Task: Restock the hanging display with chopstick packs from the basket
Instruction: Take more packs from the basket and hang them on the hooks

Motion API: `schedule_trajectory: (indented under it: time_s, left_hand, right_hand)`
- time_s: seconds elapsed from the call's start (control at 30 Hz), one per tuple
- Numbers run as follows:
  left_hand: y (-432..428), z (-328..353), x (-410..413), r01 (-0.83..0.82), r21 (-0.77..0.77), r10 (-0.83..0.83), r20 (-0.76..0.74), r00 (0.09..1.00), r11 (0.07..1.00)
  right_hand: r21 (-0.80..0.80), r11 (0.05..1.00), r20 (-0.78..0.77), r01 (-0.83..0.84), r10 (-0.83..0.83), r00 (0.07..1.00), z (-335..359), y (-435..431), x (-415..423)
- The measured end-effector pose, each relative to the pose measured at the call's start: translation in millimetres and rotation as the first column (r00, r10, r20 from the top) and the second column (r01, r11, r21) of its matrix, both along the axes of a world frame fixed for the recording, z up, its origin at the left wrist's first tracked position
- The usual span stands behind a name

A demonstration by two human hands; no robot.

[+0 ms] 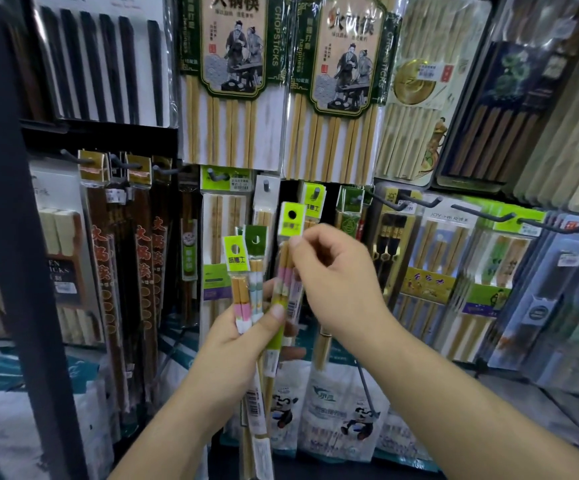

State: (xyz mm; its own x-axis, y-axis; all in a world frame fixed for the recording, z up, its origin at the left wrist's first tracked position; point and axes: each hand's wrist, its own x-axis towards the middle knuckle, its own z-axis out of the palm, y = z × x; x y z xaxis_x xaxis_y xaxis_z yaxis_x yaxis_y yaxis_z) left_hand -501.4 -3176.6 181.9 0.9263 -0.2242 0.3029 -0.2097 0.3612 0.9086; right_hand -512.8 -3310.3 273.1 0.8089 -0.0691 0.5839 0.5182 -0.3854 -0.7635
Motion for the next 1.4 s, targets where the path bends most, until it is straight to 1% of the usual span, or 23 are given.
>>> schedule_trajectory:
  time_s: [0.07,0.17,0.3,0.4,0.57,0.67,0.73,0.8,0.87,0.97,1.07,1.13,1.2,1.27,1.33,1.4]
  left_hand:
    - [1,3,0,0.007,-0.043,-0.007,-0.001,1.0,0.999]
    - [5,2,3,-0.039,-0.058,0.039,0.002,0.999,0.998]
    - [7,1,5,-0.095,0.046,0.093,0.047,0.995,0.994]
    - [7,2,3,-0.065,0.035,0.064,0.034,0.997,0.997]
    - [7,3,2,-0.018,0.067,0.017,0.02,1.0,0.998]
    - [7,4,0,-0.004,0.075,0.003,0.015,1.0,0.997]
    - [5,7,-2,0.015,0.032,-0.015,-0.008,1.0,0.999]
    - [3,8,-3,0.007,-0.036,-0.009,-0.076,0.997,0.999]
    - [3,7,-2,0.001,-0.038,-0.005,-0.119,0.993,0.999]
    - [4,4,0,0.003,-0.054,-0.01,-0.126,0.992,0.999]
    - [3,5,-2,0.043,-0.133,-0.055,-0.09,0.994,0.99]
    - [1,4,-2,0.062,-0.15,-0.073,-0.062,0.995,0.987]
    - [0,3,-3,0.072,-0.151,-0.084,-0.072,0.994,0.986]
    - [-2,2,-2,0.082,-0.133,-0.09,-0.055,0.994,0.988]
    - [-4,3,-3,0.081,-0.115,-0.084,-0.017,0.996,0.99]
    - [-5,2,-3,0.038,-0.106,-0.041,-0.022,0.999,0.994]
  right_hand:
    - [0.092,0.995,0.025,0.039,-0.041,0.999,10,-5,4]
    - [0.189,0.979,0.02,0.07,-0.075,0.997,23,-10,12]
    - [0.214,0.968,-0.014,0.128,-0.128,0.992,25,-10,21]
    - [0.253,0.959,-0.03,0.127,-0.123,0.992,23,-10,25]
    - [0.207,0.967,-0.029,0.149,-0.146,0.989,19,-11,26]
    - [0.178,0.967,-0.054,0.183,-0.176,0.983,18,-12,27]
    - [0.148,0.969,-0.086,0.199,-0.188,0.978,17,-13,29]
    - [0.128,0.969,-0.105,0.213,-0.2,0.974,14,-14,28]
    - [0.114,0.963,-0.1,0.242,-0.232,0.968,11,-15,26]
    - [0.13,0.953,-0.073,0.275,-0.267,0.961,7,-17,18]
    - [0.077,0.984,-0.099,0.161,-0.153,0.983,3,-13,9]
    - [0.007,0.999,-0.141,0.052,-0.051,0.989,0,-6,3]
    - [-0.043,0.999,-0.154,-0.033,0.026,0.988,-3,0,0]
    - [-0.056,0.996,-0.149,-0.069,0.06,0.987,-6,3,0]
    - [-0.053,0.996,-0.146,-0.072,0.064,0.987,-6,3,-1]
    - [-0.046,0.996,-0.144,-0.074,0.066,0.987,-4,4,-1]
